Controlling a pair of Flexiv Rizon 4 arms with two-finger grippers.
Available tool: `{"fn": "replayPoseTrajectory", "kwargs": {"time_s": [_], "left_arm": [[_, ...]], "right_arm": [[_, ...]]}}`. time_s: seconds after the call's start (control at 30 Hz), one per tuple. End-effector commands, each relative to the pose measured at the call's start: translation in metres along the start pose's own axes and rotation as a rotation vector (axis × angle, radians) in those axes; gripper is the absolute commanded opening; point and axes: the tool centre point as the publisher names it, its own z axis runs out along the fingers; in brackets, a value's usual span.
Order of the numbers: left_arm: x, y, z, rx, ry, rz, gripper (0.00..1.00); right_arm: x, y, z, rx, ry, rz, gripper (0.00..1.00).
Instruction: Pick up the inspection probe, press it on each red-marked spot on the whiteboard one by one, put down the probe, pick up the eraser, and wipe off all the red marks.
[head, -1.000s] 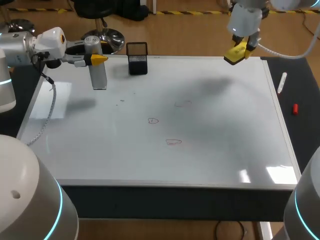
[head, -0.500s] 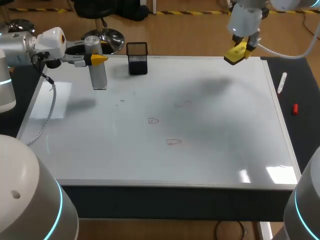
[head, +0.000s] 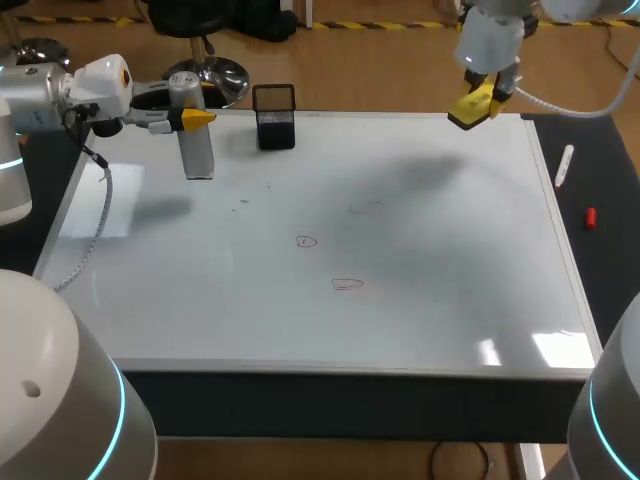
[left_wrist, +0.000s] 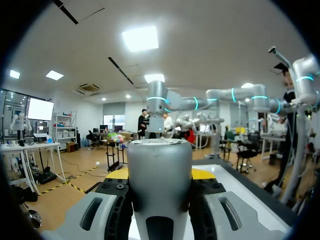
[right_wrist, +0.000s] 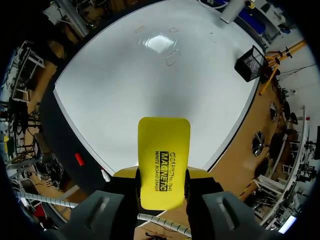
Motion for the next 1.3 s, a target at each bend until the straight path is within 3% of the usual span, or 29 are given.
{"fn": "replayPoseTrajectory", "kwargs": {"time_s": [0.03, 0.43, 0.67, 1.03, 1.3], "left_arm": [[0.01, -0.001, 0.006, 0.002, 0.01, 0.013, 0.0], [0.072, -0.007, 0.059, 0.024, 0.134, 0.025, 0.0], [0.099, -0.002, 0.095, 0.061, 0.223, 0.002, 0.0], [0.115, 0.024, 0.133, 0.086, 0.309, -0.039, 0.0], [0.118, 0.04, 0.145, 0.099, 0.345, -0.056, 0.0]], "right_arm": [[0.001, 0.0, -0.001, 0.003, 0.002, -0.001, 0.0], [0.001, 0.0, -0.001, 0.003, 0.002, -0.001, 0.0], [0.001, 0.0, -0.001, 0.003, 0.002, -0.001, 0.0], [0.001, 0.0, -0.001, 0.003, 0.002, -0.001, 0.0], [0.001, 0.0, -0.001, 0.003, 0.002, -0.001, 0.0]]}}
